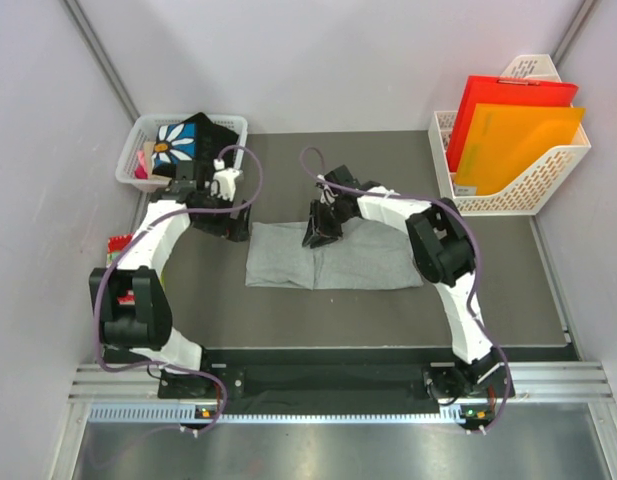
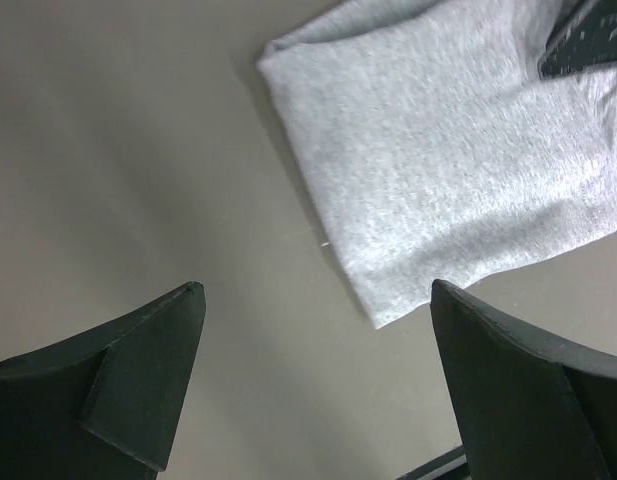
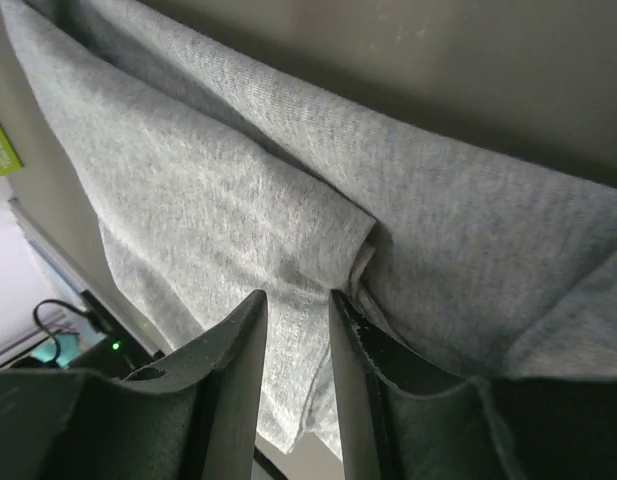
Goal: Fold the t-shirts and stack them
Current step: Fold the folded rectangular tshirt in 1/3 of the way, then grab one side of the 2/3 rectangular tshirt with left arm
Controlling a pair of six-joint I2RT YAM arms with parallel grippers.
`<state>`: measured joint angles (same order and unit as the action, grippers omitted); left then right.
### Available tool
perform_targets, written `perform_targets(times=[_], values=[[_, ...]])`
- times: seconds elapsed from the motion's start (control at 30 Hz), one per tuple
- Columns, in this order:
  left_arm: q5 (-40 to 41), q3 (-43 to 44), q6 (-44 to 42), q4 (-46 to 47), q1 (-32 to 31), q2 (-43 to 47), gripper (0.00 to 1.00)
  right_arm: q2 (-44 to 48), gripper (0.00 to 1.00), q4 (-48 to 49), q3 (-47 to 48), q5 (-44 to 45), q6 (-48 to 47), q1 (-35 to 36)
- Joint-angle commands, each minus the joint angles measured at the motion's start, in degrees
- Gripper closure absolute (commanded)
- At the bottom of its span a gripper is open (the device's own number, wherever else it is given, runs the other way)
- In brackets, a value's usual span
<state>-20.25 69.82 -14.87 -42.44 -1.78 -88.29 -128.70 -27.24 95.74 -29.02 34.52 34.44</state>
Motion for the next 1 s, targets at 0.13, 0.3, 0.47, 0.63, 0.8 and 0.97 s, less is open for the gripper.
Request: perform_targets(times=[0.13,0.3,0.47,0.63,0.8,0.97], values=[[3.9,-1.2,2.7,4.3,-7.3,-4.5,0.01,3.4,0.66,0.0,-2.1,1.2,-3.1,-2.1],[1.3,3.4,6.6,4.9,-8.2,-11.9,0.01,15.0,0.65,0.9,-8.3,4.8,-4.0,-3.8],[-0.1,6.6,9.1,6.3,-8.3,-16.2,0.01,27.5,0.64,2.4,-16.1,6.9,-4.8,-6.4],[-0.1,6.4,9.7,7.6,-8.3,-18.5,0.01,35.2,0.64,3.3,-22.4,7.5,-4.8,-7.7],[0.9,3.5,9.3,9.0,-8.3,-19.0,0.01,37.6,0.65,3.3,-24.6,7.4,-5.0,-8.9],[0.7,-0.5,8.8,9.8,-8.4,-19.3,0.03,38.9,0.66,3.3,-25.8,7.0,-4.8,-10.1]])
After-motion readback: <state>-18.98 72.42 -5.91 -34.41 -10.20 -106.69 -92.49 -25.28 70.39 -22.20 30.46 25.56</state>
